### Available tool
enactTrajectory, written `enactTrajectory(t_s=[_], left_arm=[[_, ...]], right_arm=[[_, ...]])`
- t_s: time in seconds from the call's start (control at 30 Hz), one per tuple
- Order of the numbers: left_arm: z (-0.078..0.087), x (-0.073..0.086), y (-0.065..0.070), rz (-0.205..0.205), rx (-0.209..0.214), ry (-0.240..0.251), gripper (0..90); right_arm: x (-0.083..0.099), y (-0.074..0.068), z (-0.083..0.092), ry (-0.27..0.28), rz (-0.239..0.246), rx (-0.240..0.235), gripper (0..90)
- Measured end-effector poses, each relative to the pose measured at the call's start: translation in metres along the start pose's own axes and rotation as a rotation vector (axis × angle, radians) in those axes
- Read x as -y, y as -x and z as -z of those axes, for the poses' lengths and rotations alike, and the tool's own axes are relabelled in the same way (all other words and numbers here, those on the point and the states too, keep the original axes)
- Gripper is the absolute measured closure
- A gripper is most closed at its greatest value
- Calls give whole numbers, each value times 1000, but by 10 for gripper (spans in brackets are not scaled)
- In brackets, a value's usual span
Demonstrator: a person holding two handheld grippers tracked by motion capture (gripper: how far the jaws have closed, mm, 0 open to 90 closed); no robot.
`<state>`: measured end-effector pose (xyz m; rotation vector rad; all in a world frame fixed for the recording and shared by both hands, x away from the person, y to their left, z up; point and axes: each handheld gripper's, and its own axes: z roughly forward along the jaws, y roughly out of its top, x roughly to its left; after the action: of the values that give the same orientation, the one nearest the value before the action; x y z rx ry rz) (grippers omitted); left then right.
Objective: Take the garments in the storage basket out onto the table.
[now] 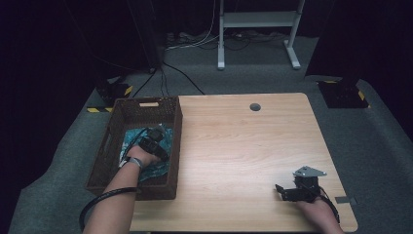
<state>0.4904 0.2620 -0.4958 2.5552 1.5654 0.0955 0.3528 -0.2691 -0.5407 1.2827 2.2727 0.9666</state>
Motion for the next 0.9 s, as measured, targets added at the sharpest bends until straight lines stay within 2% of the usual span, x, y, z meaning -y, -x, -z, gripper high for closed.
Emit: enactTrajectory(t_s=[0.03,0.1,0.23,0.43,0.67,0.9], left_arm=[[2,0,0,1,-4,10,306],[5,1,-1,-20,-30,21,464],[6,4,-5,-13,-28,25,552],[10,5,-5,-29,-59,23,706],[19,10,-6,-25,-66,70,766],[40,18,-9,-4,-65,172,766]], right_arm=[[0,0,0,0,0,0,4],[0,0,0,0,1,0,4],[0,0,0,1,0,-1,4],[0,0,0,0,0,-1,4],[0,0,0,0,-1,-1,4],[0,-1,0,-3,-3,1,4]])
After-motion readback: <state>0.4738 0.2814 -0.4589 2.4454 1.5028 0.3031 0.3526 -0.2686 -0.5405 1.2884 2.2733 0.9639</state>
